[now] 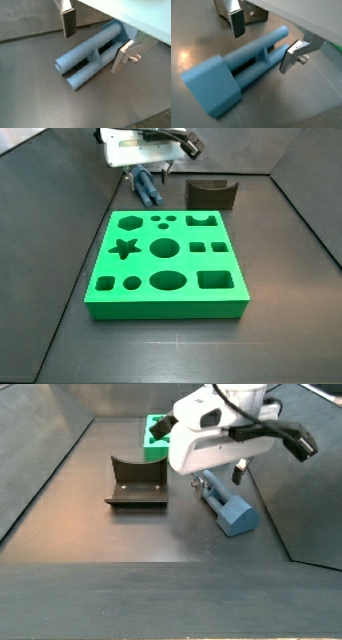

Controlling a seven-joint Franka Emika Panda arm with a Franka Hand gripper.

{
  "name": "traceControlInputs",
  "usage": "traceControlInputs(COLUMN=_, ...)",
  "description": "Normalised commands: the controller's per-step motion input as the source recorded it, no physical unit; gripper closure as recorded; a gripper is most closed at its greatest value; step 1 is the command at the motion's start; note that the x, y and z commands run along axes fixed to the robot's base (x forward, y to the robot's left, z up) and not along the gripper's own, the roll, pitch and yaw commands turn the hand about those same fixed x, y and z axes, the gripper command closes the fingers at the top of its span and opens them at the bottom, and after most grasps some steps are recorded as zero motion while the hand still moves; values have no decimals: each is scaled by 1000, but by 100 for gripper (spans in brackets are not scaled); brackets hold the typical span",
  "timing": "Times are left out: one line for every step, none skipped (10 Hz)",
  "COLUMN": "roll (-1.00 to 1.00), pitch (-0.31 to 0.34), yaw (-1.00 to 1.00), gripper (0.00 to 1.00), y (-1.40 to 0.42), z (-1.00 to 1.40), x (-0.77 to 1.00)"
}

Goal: Pick up the 3 prong object. Move up. Rotate the 3 prong object. Place the 3 prong object on the fixture. Regrasp the 3 prong object. Move to above the board. Insert the 3 prong object.
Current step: Pick up the 3 prong object.

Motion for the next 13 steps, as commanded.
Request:
traceControlInputs(roll=67, pitch=-29, yaw=191, gripper=0, y=0, z=-397, x=-129)
traceControlInputs(roll=61, pitch=-40, yaw=206, gripper=0, y=0, z=-371, x=-171)
traceControlInputs(roll=109, pitch=-44, yaw=209, gripper=0, y=0, z=-411, x=-243)
traceControlInputs(roll=84, pitch=-83, yaw=217, gripper=0, y=0, z=-506, x=-257)
traceControlInputs(roll=40, pitch=-176, yaw=114, gripper=0, y=-77, z=-843, x=-251)
traceControlInputs(roll=0, pitch=-153, yaw=106, gripper=0, y=-126, z=-937, x=-237)
traceControlInputs(roll=0, pitch=-110, yaw=54, gripper=0, y=-157, z=-1000, x=-291)
traceControlInputs(roll=123, pitch=0, yaw=0, gripper=0, y=0, z=-254, x=-60)
traceControlInputs(roll=-6, pitch=0, yaw=0, gripper=0, y=0, z=0, x=0)
traceControlInputs(roll=0, pitch=0, yaw=0, gripper=0, y=0, z=0, x=0)
traceControlInputs(roll=0, pitch=0, yaw=0, gripper=100, y=0, z=0, x=0)
traceControlInputs(roll=0, pitch=0, yaw=0, gripper=100, y=0, z=0, x=0)
traceControlInputs(roll=0, pitch=0, yaw=0, gripper=100, y=0, z=0, x=0)
